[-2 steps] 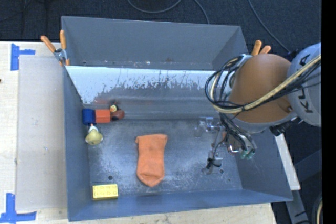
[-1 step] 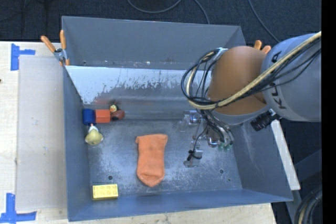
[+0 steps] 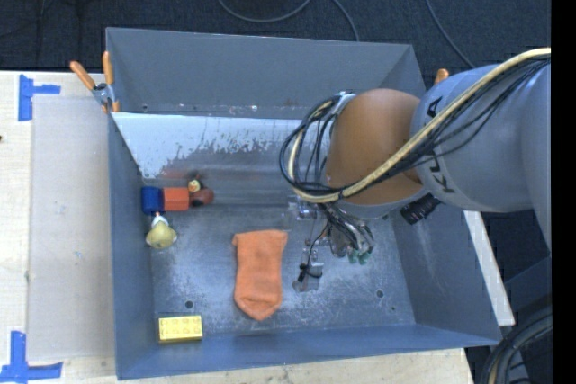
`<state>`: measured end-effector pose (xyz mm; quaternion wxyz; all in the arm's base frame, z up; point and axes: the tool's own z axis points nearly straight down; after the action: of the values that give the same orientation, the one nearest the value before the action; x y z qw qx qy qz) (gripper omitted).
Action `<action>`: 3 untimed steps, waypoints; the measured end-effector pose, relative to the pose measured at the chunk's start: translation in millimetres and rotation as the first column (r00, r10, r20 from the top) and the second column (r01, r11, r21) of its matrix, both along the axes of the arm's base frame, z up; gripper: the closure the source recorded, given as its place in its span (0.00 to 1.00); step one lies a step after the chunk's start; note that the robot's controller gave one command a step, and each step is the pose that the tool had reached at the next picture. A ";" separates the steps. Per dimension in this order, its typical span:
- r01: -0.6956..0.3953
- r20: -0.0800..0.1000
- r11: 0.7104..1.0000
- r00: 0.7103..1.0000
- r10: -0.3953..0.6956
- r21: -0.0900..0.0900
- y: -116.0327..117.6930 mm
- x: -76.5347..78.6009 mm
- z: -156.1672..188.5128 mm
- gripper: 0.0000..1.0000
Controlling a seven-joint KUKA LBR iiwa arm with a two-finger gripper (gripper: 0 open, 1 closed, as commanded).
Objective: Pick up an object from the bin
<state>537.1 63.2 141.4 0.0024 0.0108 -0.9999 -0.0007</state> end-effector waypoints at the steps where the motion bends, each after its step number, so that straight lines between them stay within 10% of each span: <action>1: -0.051 -0.001 0.999 0.999 0.051 -0.001 4.0 -0.6 -6.4 0.00; 2: -0.082 0.008 0.997 0.997 0.082 0.002 11.6 20.1 -17.6 0.00; 3: 0.165 -0.001 0.986 0.986 -0.165 -0.002 20.8 12.7 -54.0 0.00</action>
Offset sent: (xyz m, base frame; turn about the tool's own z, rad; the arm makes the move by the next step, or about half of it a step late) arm 0.0415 0.0043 -0.0596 0.0376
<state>549.9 83.9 87.3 0.0031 -0.0722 -0.9974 0.0002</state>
